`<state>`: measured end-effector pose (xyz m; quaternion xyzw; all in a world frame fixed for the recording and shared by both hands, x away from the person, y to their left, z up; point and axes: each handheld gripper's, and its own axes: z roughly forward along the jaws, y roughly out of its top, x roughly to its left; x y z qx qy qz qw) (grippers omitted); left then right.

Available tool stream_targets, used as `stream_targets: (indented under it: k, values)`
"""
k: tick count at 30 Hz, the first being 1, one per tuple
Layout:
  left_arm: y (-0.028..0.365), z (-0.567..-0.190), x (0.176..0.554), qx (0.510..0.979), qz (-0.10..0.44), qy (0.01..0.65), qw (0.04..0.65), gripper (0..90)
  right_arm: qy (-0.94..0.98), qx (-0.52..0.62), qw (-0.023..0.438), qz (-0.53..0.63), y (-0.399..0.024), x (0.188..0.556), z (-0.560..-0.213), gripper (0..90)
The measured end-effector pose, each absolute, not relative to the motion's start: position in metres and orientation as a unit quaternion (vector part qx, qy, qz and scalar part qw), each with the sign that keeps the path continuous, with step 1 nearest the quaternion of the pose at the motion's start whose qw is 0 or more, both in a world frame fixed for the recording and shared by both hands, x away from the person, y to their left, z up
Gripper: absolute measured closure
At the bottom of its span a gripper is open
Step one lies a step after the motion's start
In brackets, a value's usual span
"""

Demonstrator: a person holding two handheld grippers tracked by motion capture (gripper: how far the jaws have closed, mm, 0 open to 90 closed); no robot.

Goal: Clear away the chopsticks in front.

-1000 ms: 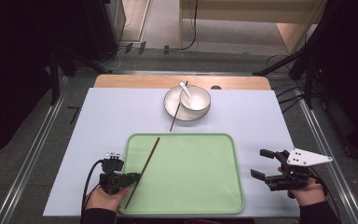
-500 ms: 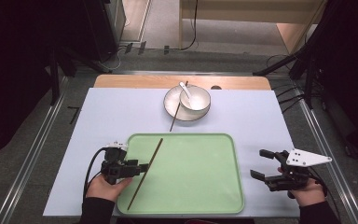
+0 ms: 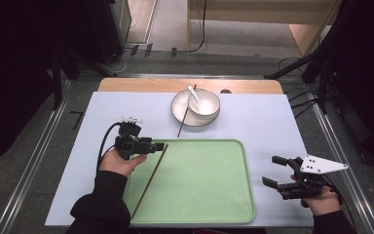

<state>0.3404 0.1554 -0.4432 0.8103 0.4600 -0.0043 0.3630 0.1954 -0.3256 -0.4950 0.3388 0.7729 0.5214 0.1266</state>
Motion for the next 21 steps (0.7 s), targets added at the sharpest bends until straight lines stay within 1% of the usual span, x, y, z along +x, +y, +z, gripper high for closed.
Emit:
stream_targets:
  k: [7,8,9,14,18,21]
  values:
    - [0.135,-0.433,0.372,0.823,-0.002,0.447,0.351,35.6,0.772,0.339,0.127,0.522,-0.326,0.194,-0.495,16.5]
    - [0.135,-0.433,0.372,0.823,-0.002,0.447,0.351,35.6,0.772,0.339,0.127,0.522,-0.326,0.194,-0.495,16.5]
    - [0.129,-0.432,0.381,0.829,0.0,0.439,0.347,35.3,0.772,0.34,0.127,0.521,-0.326,0.195,-0.495,16.5]
    - [0.114,-0.435,0.404,0.836,0.006,0.43,0.34,33.2,0.772,0.34,0.126,0.522,-0.326,0.194,-0.495,16.5]
    - [0.102,-0.439,0.418,0.84,0.007,0.424,0.337,33.2,0.771,0.341,0.127,0.522,-0.327,0.193,-0.495,16.5]
    - [0.093,-0.441,0.427,0.843,0.018,0.422,0.334,34.0,0.77,0.342,0.128,0.523,-0.328,0.193,-0.495,16.5]
